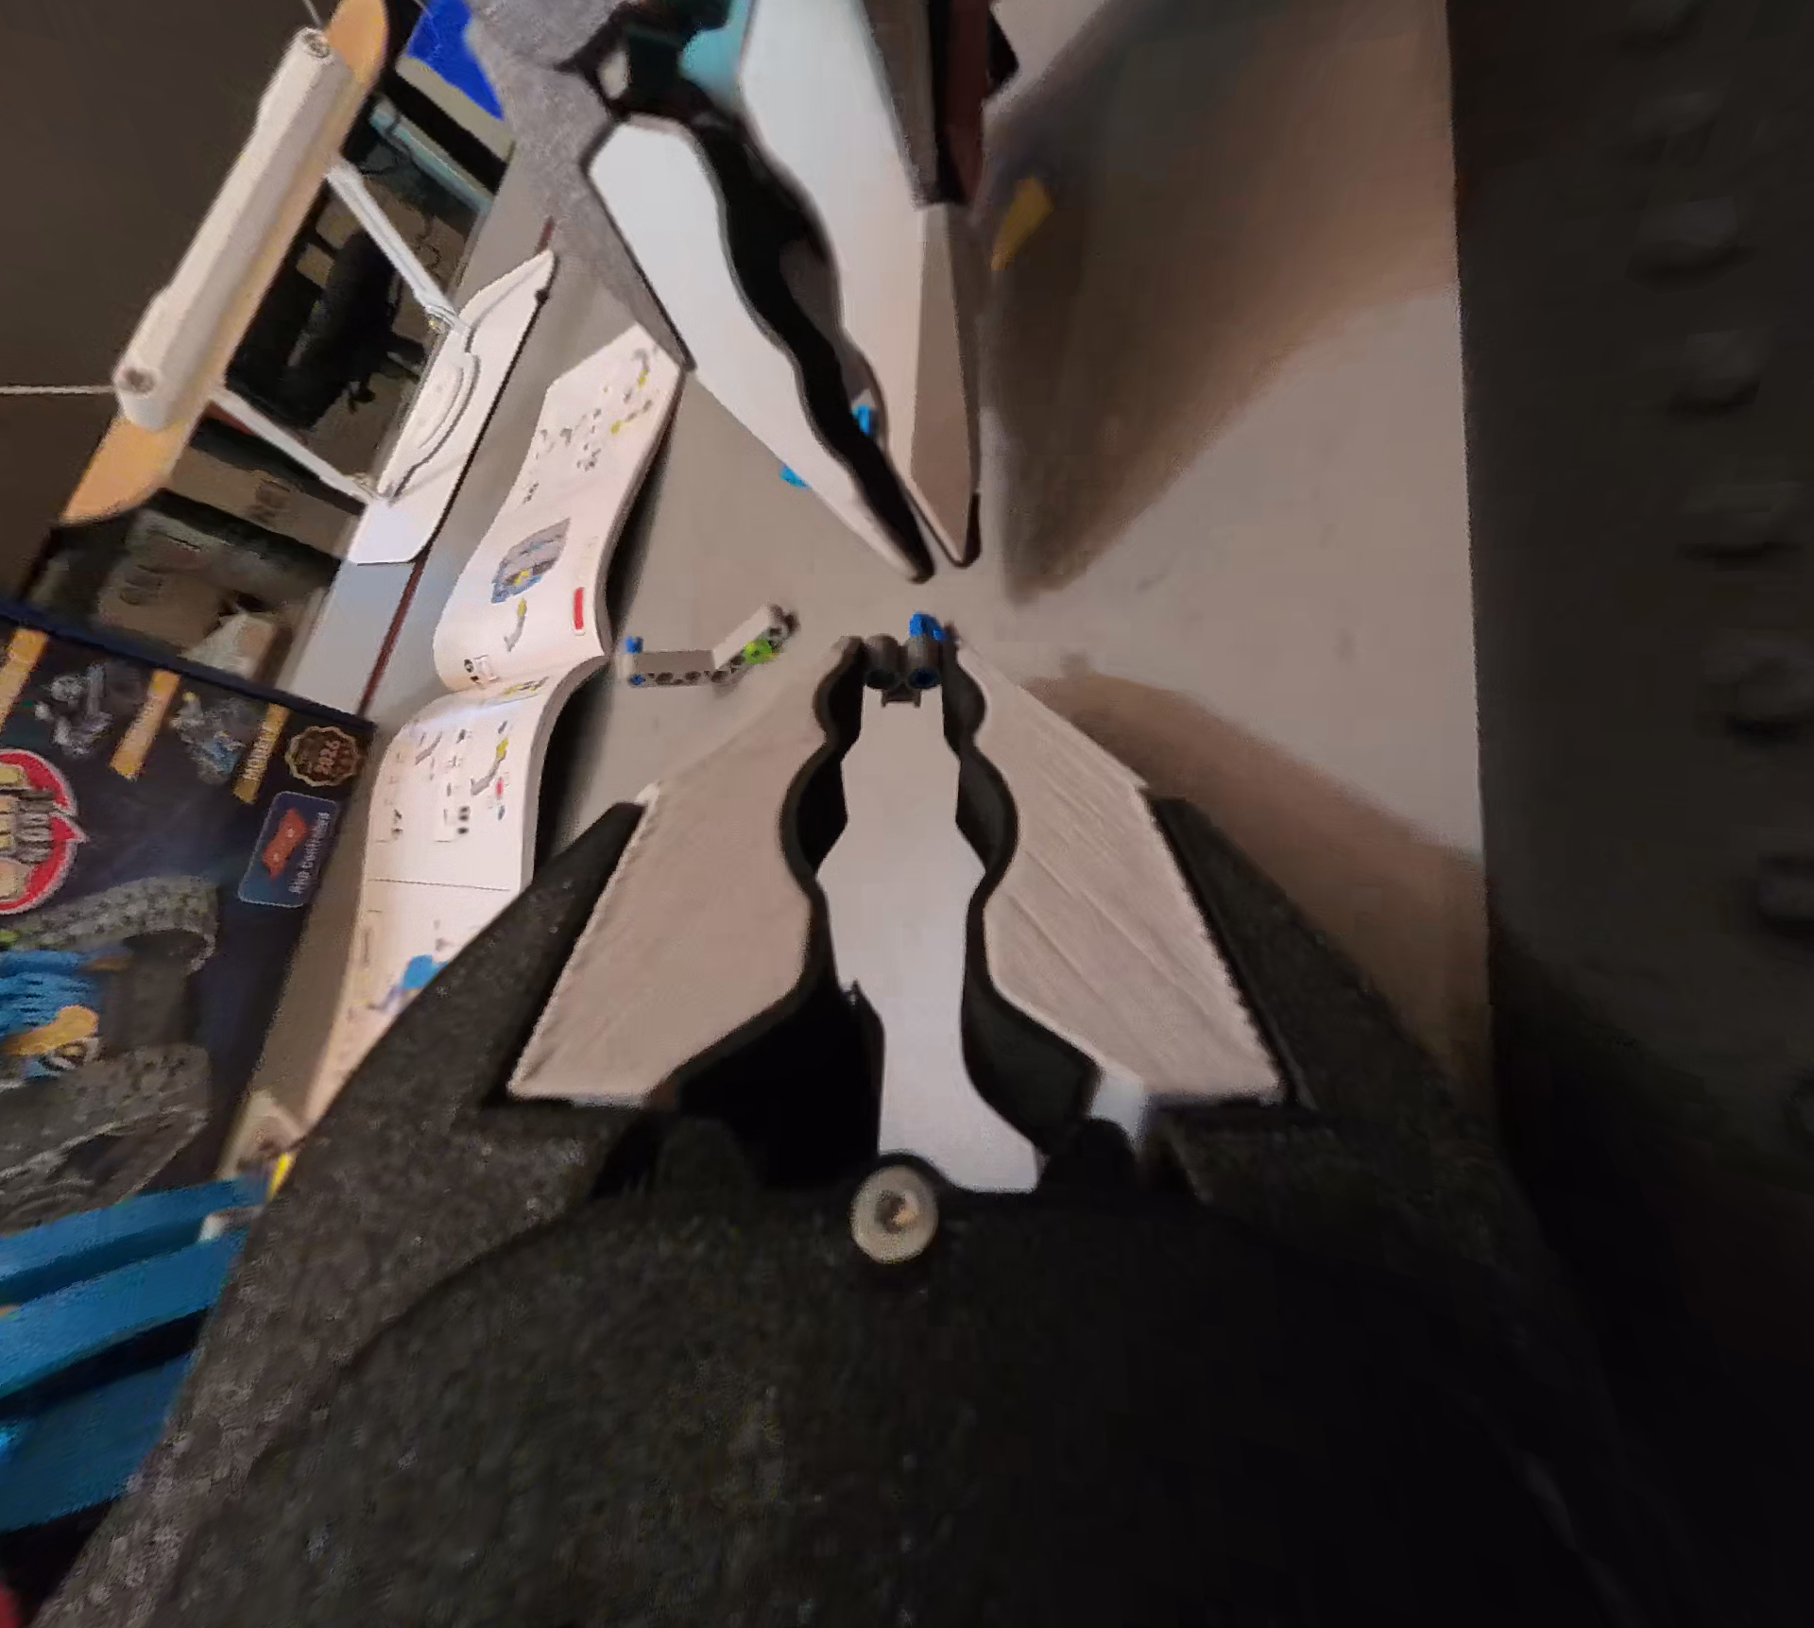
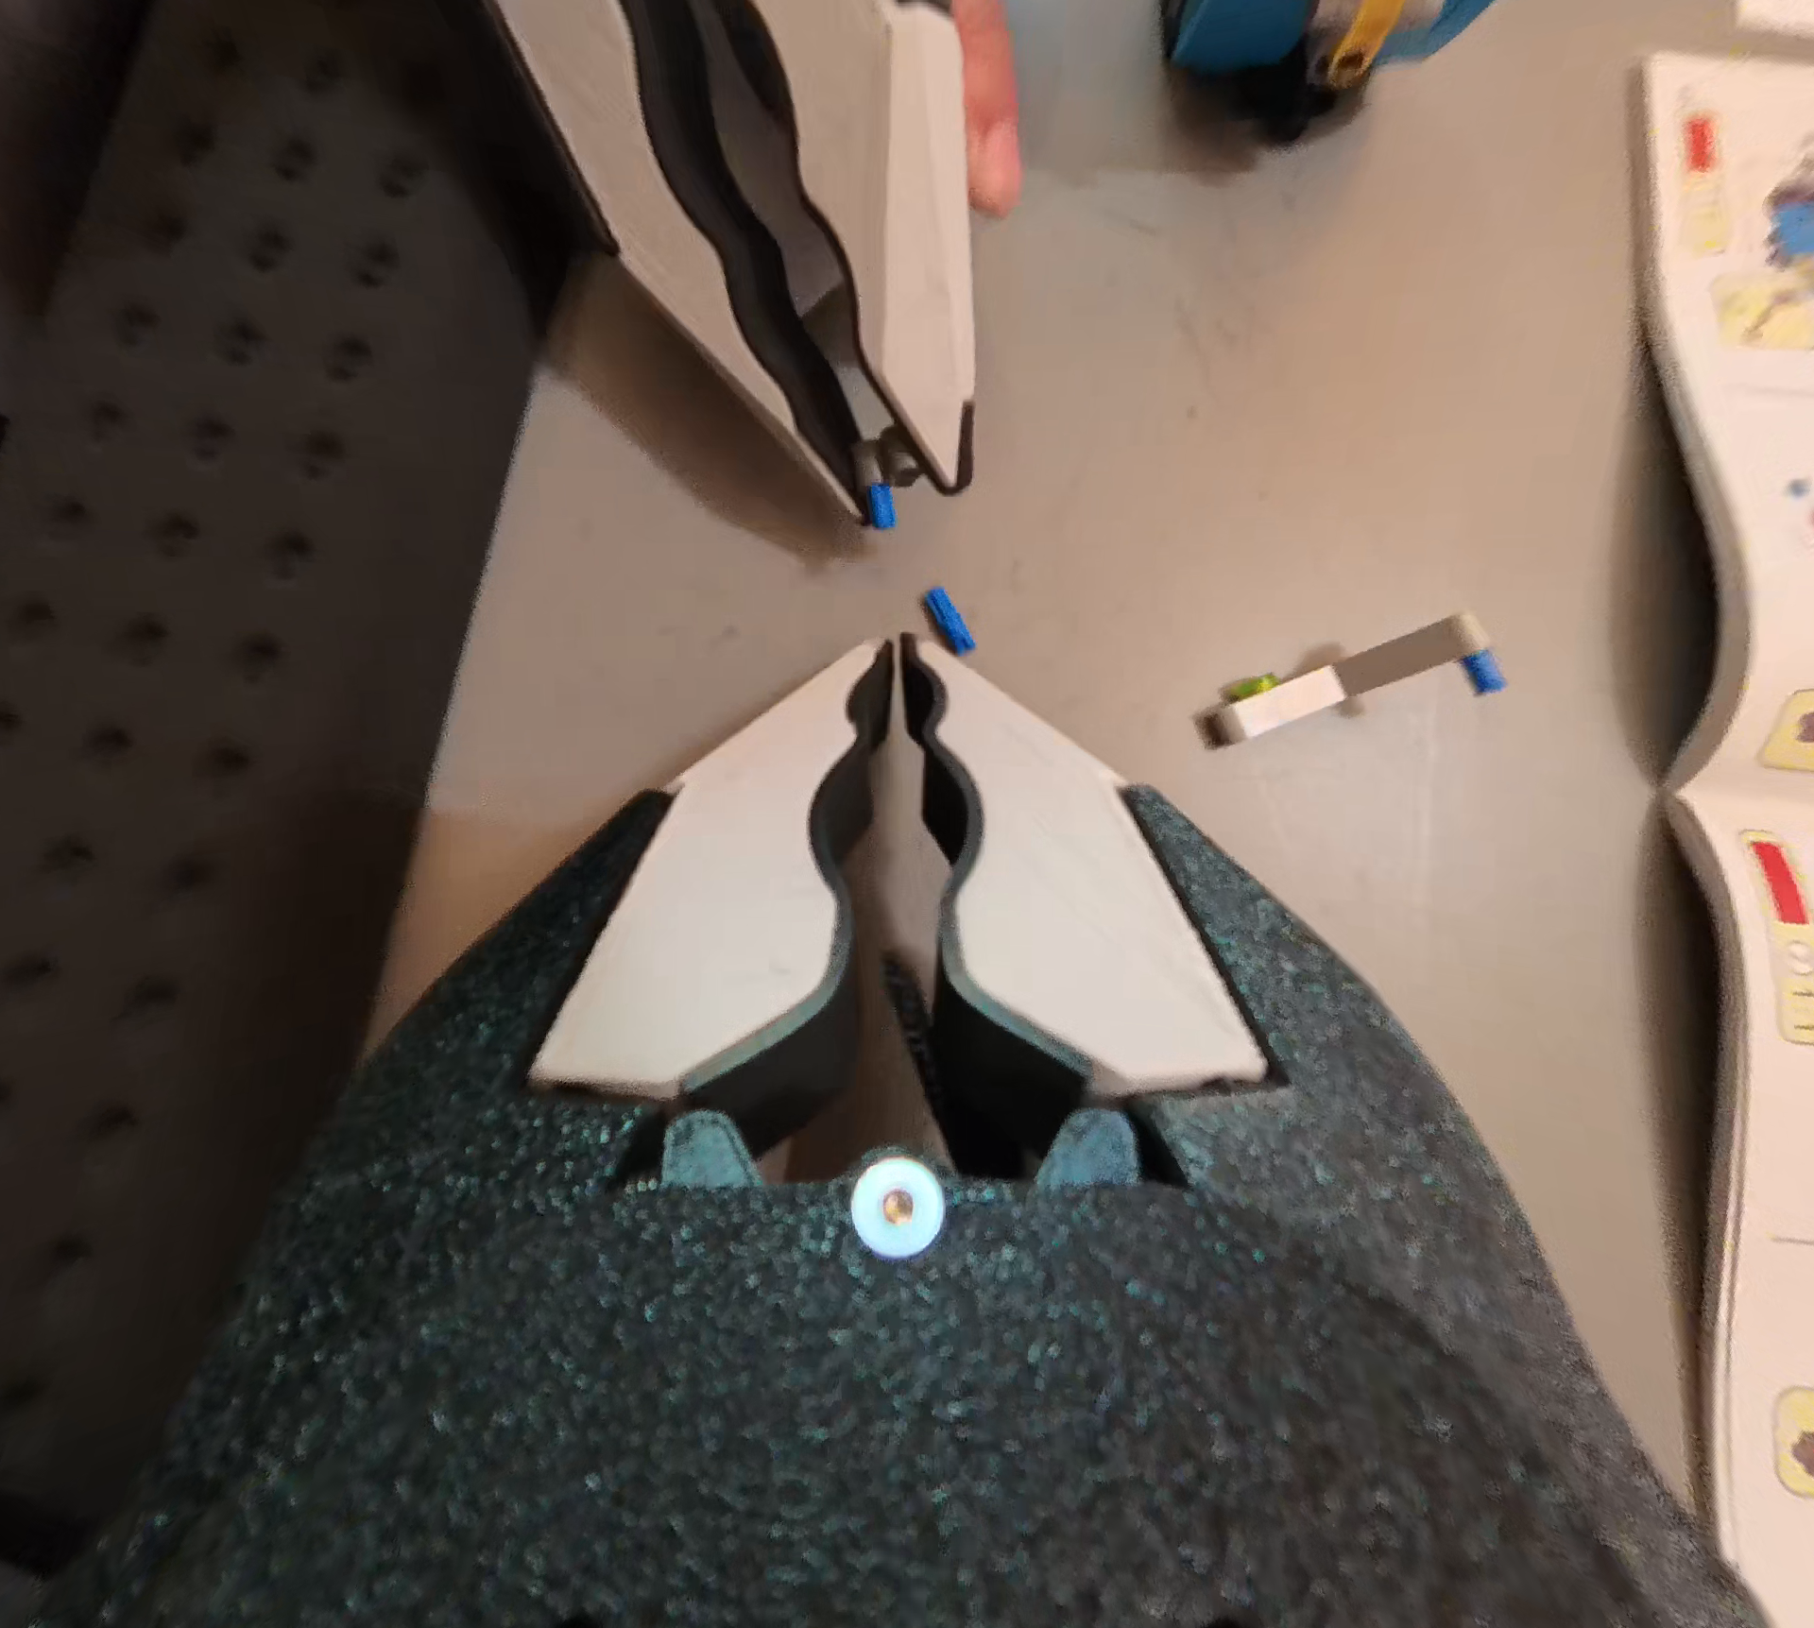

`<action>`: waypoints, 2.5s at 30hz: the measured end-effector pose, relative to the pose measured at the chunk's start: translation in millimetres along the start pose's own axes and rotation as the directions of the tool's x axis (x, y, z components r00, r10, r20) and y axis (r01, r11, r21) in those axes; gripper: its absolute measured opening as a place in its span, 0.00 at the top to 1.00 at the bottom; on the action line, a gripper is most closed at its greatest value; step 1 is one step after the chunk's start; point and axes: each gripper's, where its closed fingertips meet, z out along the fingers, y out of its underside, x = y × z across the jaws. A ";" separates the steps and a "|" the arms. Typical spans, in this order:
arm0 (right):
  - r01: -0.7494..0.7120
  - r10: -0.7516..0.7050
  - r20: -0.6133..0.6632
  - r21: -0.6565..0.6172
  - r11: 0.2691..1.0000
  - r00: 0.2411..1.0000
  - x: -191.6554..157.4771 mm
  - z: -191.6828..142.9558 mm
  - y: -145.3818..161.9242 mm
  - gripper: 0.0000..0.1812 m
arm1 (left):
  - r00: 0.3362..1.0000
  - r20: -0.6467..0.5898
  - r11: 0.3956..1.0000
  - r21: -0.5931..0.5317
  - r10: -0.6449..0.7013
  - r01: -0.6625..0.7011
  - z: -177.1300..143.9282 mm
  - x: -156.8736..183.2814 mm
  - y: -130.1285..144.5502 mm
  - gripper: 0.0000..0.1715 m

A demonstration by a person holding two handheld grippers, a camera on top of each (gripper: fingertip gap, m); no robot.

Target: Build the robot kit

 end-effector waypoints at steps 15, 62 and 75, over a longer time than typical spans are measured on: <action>0.498 -0.420 -0.349 0.171 0.850 0.837 -26.0 -34.9 -70.9 0.95 | 0.576 -0.586 0.651 0.105 -0.570 0.751 -42.7 -5.4 -55.3 0.91; -0.001 0.007 -0.039 0.144 0.990 0.999 2.5 -30.5 -18.7 0.84 | 0.954 -0.125 0.941 0.171 -0.273 0.291 -27.3 -13.5 -28.8 0.96; 0.169 -0.175 -0.040 -0.127 0.977 0.984 12.0 14.6 3.2 0.94 | 0.953 -0.083 0.957 -0.036 -0.290 0.288 -8.3 -5.4 4.3 0.96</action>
